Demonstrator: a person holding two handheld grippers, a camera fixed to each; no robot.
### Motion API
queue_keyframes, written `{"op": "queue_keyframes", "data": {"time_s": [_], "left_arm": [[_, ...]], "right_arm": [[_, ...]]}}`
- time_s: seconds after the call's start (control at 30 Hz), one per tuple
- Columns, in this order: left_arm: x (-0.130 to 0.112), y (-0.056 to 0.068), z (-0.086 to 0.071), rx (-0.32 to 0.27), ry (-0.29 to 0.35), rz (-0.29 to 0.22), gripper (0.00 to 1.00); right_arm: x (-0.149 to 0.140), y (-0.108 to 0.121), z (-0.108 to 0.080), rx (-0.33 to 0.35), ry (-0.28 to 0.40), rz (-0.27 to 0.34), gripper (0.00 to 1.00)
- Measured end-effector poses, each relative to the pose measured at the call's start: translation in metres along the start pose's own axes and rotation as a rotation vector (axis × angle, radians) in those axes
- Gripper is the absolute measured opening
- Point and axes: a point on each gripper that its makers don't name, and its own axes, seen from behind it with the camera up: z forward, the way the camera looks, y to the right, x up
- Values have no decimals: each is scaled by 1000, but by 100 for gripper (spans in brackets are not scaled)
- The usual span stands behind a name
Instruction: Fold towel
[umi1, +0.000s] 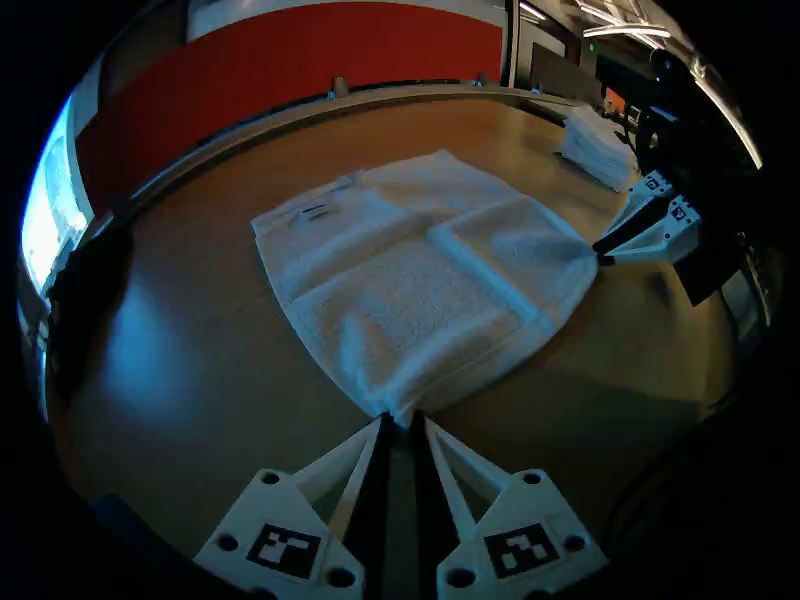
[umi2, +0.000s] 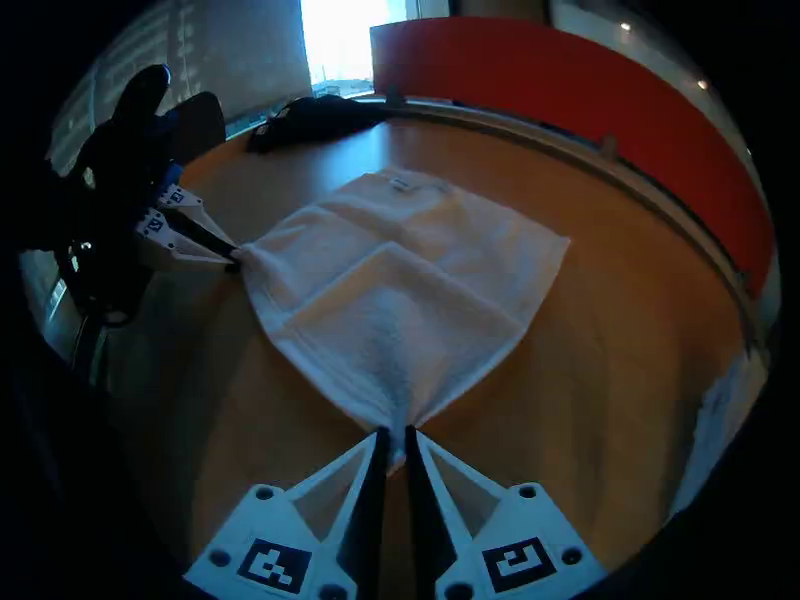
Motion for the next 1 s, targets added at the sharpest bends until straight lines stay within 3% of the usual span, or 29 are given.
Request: {"op": "queue_keyframes", "data": {"time_s": [0.4,0.53,1.0], "left_arm": [[0,1,0,1,-3,-4,15],[0,1,0,-1,-3,-6,15],[1,1,-1,-2,-3,-9,14]], "right_arm": [[-1,0,-2,-1,-14,-46,12],[-1,1,-2,-6,-21,-58,16],[-5,6,-1,-25,-40,-87,51]]}}
